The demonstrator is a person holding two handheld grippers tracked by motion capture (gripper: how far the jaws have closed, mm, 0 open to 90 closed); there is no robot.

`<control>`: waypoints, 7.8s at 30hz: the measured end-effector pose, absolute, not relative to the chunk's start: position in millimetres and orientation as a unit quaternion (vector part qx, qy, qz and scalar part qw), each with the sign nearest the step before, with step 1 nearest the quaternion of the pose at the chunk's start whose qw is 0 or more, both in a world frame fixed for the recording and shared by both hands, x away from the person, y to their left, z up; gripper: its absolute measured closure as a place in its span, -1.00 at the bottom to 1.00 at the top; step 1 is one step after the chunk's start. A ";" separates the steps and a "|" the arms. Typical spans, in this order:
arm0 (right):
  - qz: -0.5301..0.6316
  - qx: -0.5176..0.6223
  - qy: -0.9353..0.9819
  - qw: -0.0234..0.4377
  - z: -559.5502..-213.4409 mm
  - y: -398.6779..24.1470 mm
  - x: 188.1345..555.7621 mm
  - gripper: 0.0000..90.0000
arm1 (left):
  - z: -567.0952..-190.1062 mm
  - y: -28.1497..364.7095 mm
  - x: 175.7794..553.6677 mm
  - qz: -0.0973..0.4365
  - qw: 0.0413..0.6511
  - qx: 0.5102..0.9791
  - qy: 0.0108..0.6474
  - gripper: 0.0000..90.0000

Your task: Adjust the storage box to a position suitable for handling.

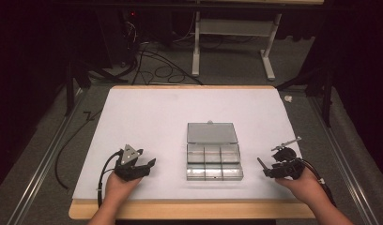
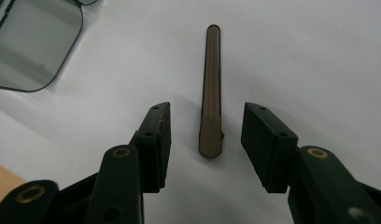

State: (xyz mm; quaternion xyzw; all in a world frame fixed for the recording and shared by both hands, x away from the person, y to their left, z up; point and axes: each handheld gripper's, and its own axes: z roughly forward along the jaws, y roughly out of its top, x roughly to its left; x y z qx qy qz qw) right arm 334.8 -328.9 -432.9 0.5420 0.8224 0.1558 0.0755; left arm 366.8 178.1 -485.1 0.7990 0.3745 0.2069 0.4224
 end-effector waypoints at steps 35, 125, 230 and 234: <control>0.057 0.517 0.853 0.041 -438.3 -312.0 369.2 0.74 | -485.1 177.3 366.2 0.210 0.420 0.801 0.371 -0.23; 0.089 0.436 0.895 0.037 -367.5 -239.4 380.3 0.79 | -485.2 179.1 368.1 0.198 0.424 0.800 0.376 -0.29; 0.061 0.394 0.916 0.028 -416.2 -193.3 423.8 0.50 | -485.2 179.2 369.6 0.187 0.421 0.805 0.374 -0.28; 0.072 0.407 0.910 0.027 -406.2 -195.0 421.7 0.50 | -485.3 179.1 369.5 0.188 0.422 0.805 0.373 -0.29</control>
